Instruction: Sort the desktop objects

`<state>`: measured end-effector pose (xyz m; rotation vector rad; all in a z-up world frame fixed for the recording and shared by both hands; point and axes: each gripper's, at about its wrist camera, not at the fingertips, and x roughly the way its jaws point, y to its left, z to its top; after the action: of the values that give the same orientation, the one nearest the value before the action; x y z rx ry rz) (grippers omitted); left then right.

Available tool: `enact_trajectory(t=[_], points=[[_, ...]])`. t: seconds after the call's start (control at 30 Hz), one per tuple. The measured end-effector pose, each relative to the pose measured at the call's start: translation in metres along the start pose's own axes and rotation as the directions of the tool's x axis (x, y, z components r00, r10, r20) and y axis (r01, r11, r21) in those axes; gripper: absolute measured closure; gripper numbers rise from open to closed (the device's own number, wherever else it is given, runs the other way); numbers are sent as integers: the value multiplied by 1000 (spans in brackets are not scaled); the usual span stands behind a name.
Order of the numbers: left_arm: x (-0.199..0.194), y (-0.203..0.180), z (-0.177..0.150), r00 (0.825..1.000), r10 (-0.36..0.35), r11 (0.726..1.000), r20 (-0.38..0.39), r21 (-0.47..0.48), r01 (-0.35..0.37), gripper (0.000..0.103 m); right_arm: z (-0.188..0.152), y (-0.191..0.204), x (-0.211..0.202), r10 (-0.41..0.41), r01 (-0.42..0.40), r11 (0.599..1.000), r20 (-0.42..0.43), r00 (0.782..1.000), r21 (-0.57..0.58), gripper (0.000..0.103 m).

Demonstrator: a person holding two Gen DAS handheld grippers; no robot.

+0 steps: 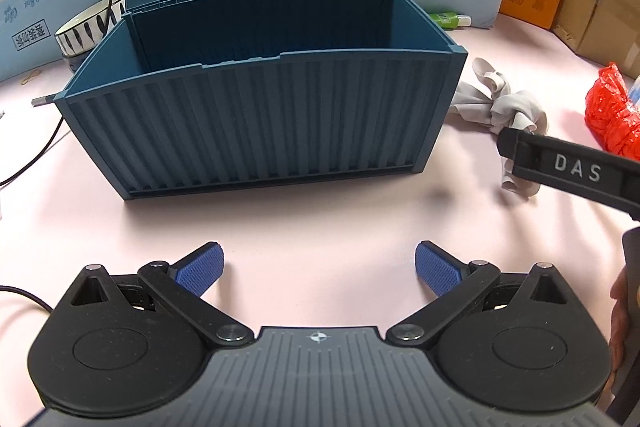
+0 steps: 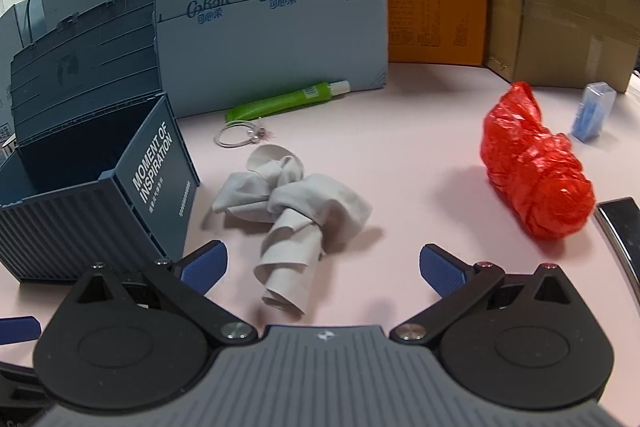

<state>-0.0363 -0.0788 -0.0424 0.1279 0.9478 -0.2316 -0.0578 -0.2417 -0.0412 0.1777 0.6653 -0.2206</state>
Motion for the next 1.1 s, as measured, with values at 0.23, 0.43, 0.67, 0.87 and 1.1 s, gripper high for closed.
enact_trajectory(t=[0.23, 0.43, 0.67, 0.87, 1.1], points=[[0, 4, 0, 999, 38, 999, -9, -6, -38, 1, 2, 6, 10, -3, 2, 1000, -20, 1000, -14, 0], [2, 10, 1, 998, 50, 999, -24, -18, -50, 1, 3, 11, 13, 4, -5, 999, -23, 1000, -32, 0], [6, 13, 2, 999, 38, 999, -36, -18, -38, 1, 3, 12, 16, 4, -5, 999, -25, 1000, -40, 0], [9, 14, 5, 999, 21, 1000, -46, -19, -22, 1, 3, 10, 16, 2, -2, 1000, -23, 1000, -29, 0], [11, 13, 9, 999, 13, 1000, -52, -15, -14, 1, 3, 8, 16, 3, -3, 1000, -17, 1000, -15, 0]])
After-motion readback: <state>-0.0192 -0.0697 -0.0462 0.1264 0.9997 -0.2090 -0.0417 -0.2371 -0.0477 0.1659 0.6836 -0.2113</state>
